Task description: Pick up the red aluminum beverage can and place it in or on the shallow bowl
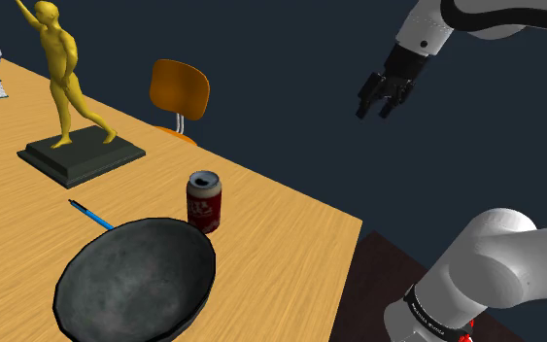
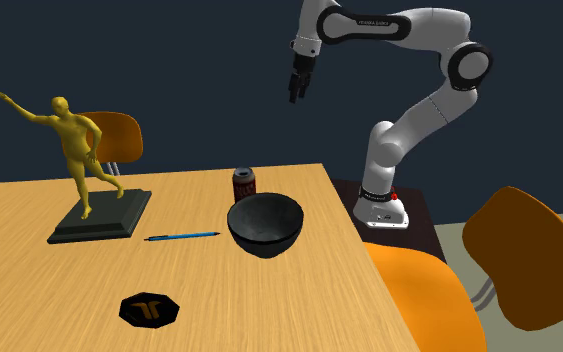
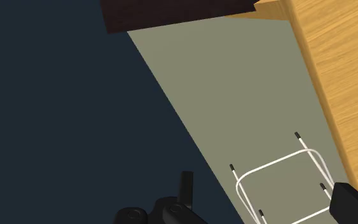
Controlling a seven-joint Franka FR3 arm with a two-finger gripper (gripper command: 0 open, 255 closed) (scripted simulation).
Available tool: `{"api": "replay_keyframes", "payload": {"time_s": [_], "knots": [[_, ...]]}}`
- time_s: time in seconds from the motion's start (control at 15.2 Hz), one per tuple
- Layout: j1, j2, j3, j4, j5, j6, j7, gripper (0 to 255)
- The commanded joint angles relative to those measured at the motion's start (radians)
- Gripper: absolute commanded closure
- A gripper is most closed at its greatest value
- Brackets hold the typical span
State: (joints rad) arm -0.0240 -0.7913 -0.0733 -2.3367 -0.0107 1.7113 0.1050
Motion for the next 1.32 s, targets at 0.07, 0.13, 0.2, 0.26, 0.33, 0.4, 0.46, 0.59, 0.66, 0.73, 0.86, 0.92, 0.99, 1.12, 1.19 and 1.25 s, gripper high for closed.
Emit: {"api": "replay_keyframes", "payload": {"time_s": [0.07,0.13,0.2,0.26,0.33,0.4,0.46,0.59,0.66,0.73,0.86,0.92,0.99,1.12,1.19,1.25], "knots": [[0.008,0.006,0.022,-0.001,0.011,0.003,0.023,0],[0.015,0.013,0.045,-0.002,0.023,0.006,0.046,0],[0.023,0.022,0.067,-0.001,0.034,0.009,0.069,0],[0.031,0.032,0.089,0.001,0.045,0.013,0.092,0],[0.039,0.043,0.11,0.004,0.056,0.017,0.115,0],[0.046,0.055,0.132,0.008,0.067,0.02,0.138,0],[0.054,0.068,0.154,0.013,0.077,0.025,0.161,0],[0.068,0.097,0.197,0.027,0.097,0.033,0.207,0],[0.074,0.114,0.218,0.035,0.106,0.038,0.229,0],[0.08,0.131,0.239,0.044,0.114,0.042,0.252,0],[0.092,0.169,0.281,0.067,0.129,0.051,0.297,0],[0.097,0.19,0.302,0.079,0.136,0.056,0.32,0],[0.102,0.211,0.323,0.093,0.141,0.06,0.343,0],[0.111,0.257,0.365,0.124,0.15,0.069,0.389,0],[0.115,0.281,0.385,0.141,0.153,0.073,0.412,0],[0.119,0.306,0.406,0.159,0.155,0.077,0.436,0]]}}
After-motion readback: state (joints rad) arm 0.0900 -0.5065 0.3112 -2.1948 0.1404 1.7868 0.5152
